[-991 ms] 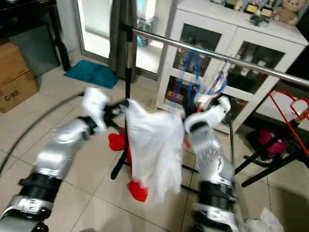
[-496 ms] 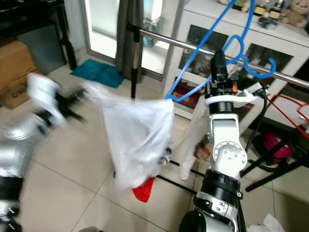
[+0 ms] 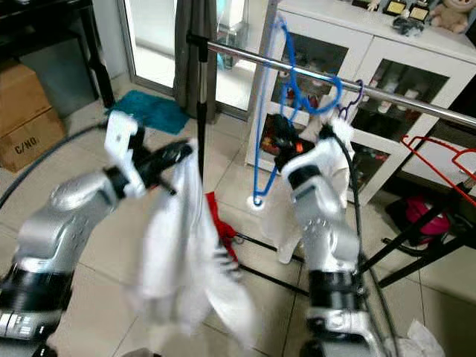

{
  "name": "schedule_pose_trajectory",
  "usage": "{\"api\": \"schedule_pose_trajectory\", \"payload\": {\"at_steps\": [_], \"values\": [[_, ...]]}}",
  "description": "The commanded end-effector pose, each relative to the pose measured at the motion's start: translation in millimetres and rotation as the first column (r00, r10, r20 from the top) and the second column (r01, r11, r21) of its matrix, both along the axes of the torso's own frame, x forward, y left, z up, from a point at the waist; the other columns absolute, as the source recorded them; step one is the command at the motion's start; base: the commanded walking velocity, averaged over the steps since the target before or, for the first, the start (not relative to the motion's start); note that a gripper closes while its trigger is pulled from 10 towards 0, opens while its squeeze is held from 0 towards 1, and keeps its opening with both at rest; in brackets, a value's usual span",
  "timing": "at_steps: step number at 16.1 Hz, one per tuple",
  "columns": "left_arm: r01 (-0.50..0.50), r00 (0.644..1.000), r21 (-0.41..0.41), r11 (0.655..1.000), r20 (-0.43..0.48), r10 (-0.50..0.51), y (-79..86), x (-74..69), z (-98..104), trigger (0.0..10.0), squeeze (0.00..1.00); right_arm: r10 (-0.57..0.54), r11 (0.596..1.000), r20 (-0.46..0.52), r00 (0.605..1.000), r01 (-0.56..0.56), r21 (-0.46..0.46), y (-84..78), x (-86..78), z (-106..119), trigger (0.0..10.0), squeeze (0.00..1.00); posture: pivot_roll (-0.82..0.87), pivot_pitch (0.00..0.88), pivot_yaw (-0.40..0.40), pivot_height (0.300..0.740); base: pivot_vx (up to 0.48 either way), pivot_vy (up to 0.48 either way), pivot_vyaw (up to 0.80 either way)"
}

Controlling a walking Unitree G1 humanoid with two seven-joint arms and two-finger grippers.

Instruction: Hang hanger

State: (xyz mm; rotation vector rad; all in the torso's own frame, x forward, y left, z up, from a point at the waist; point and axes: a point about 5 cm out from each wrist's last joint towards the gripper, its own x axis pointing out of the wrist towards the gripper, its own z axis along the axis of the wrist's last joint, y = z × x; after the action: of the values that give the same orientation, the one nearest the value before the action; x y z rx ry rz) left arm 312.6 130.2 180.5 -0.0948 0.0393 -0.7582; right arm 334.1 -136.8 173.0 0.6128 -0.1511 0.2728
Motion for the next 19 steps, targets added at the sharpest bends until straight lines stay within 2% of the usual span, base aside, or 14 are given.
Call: {"api": "schedule_pose_trajectory", "payload": {"at_steps": [1, 2, 3, 4, 5, 6, 7, 8, 9, 11, 12, 14, 15, 19], "values": [[0.012, 0.999, -0.054, 0.998, 0.051, -0.009, -8.3, -3.3, 14, 0.0, 0.00, -0.017, 1.000, -0.033, 0.999, 0.016, -0.016, -1.2, -1.5, -8, 0.0, 0.00, -0.02, 0.000, -0.086, 0.740, 0.000, 0.000, 0.00], [-0.045, 0.998, -0.039, 0.998, 0.041, 0.046, -3.3, -2.0, 10, 0.0, 0.00, -0.034, 0.991, -0.087, 0.996, 0.022, -0.131, -0.2, -2.2, -21, 0.0, 0.00, -0.02, 0.000, -0.085, 0.740, 0.000, 0.000, 0.00], [-0.119, 0.992, 0.006, 0.993, 0.027, 0.119, 6.5, -0.4, 2, 0.0, 0.00, -0.028, 0.980, -0.145, 0.989, -0.001, -0.200, 0.5, -4.0, -32, 0.0, 0.00, -0.02, 0.000, -0.085, 0.740, 0.000, 0.000, 0.00], [-0.210, 0.978, 0.070, 0.975, 0.008, 0.210, 21.5, -0.8, -12, 0.0, 0.00, -0.013, 0.960, -0.200, 0.980, -0.044, -0.277, 1.3, -8.3, -43, 1.3, 0.00, -0.02, 0.000, -0.091, 0.740, 0.000, 0.000, 0.00], [-0.335, 0.940, 0.160, 0.928, -0.002, 0.340, 43.4, -5.6, -31, 0.0, 0.00, -0.009, 0.923, -0.238, 0.971, -0.083, -0.376, -0.7, -16.5, -56, 10.0, 0.00, -0.02, 0.000, -0.100, 0.740, 0.000, 0.000, 0.00], [-0.414, 0.906, 0.193, 0.890, -0.011, 0.424, 56.9, -11.0, -42, 0.0, 0.00, -0.014, 0.897, -0.295, 0.956, -0.118, -0.426, -3.8, -23.3, -68, 10.0, 0.00, -0.01, 0.000, -0.104, 0.740, 0.000, 0.000, 0.00], [-0.532, 0.833, 0.227, 0.816, -0.029, 0.552, 75.8, -24.9, -60, 6.6, 0.00, -0.048, 0.881, -0.373, 0.927, -0.136, -0.454, -13.5, -37.6, -87, 10.0, 0.00, -0.01, 0.000, -0.108, 0.740, 0.000, 0.000, -0.78], [-0.572, 0.795, 0.248, 0.782, -0.067, 0.603, 81.8, -35.6, -73, 10.0, 0.00, -0.085, 0.887, -0.403, 0.911, -0.115, -0.447, -21.1, -47.5, -98, 10.0, 0.00, 0.00, 0.000, -0.104, 0.740, 0.000, 0.000, -0.79], [-0.583, 0.769, 0.282, 0.762, -0.110, 0.629, 80.9, -44.8, -83, 10.0, 0.00, -0.123, 0.876, -0.419, 0.899, -0.099, -0.471, -24.9, -54.2, -107, 10.0, 0.00, 0.00, 0.000, -0.101, 0.740, 0.000, 0.000, -0.79], [-0.588, 0.759, 0.281, 0.758, -0.131, 0.638, 75.8, -53.9, -94, 10.0, 0.00, -0.158, 0.874, -0.432, 0.888, -0.078, -0.480, -25.7, -60.0, -112, 10.0, 0.00, -0.01, 0.000, -0.109, 0.740, 0.000, 0.000, -0.80], [-0.578, 0.761, 0.255, 0.775, -0.176, 0.625, 71.2, -57.6, -102, 10.0, 0.00, -0.174, 0.880, -0.433, 0.885, -0.058, -0.471, -26.6, -63.2, -111, 10.0, 0.00, -0.01, 0.000, -0.117, 0.740, 0.000, 0.000, -0.80], [-0.587, 0.760, 0.236, 0.775, -0.170, 0.627, 66.6, -59.8, -102, 10.0, 0.00, -0.176, 0.876, -0.437, 0.882, -0.062, -0.478, -30.1, -68.6, -112, 10.0, 0.00, -0.01, 0.000, -0.118, 0.740, 0.000, 0.000, -0.80], [-0.568, 0.779, 0.222, 0.792, -0.164, 0.605, 58.9, -62.1, -100, 10.0, 0.00, -0.166, 0.846, -0.435, 0.885, -0.099, -0.523, -33.9, -74.6, -114, 10.0, 0.00, 0.00, 0.000, -0.113, 0.740, 0.000, 0.000, -0.80], [-0.556, 0.802, 0.238, 0.796, -0.099, 0.589, 56.4, -62.8, -95, 10.0, 0.00, -0.205, 0.860, -0.398, 0.894, -0.029, -0.509, -41.3, -79.1, -110, 10.0, 0.00, -0.01, 0.000, -0.119, 0.740, 0.000, 0.000, -0.80]]}}
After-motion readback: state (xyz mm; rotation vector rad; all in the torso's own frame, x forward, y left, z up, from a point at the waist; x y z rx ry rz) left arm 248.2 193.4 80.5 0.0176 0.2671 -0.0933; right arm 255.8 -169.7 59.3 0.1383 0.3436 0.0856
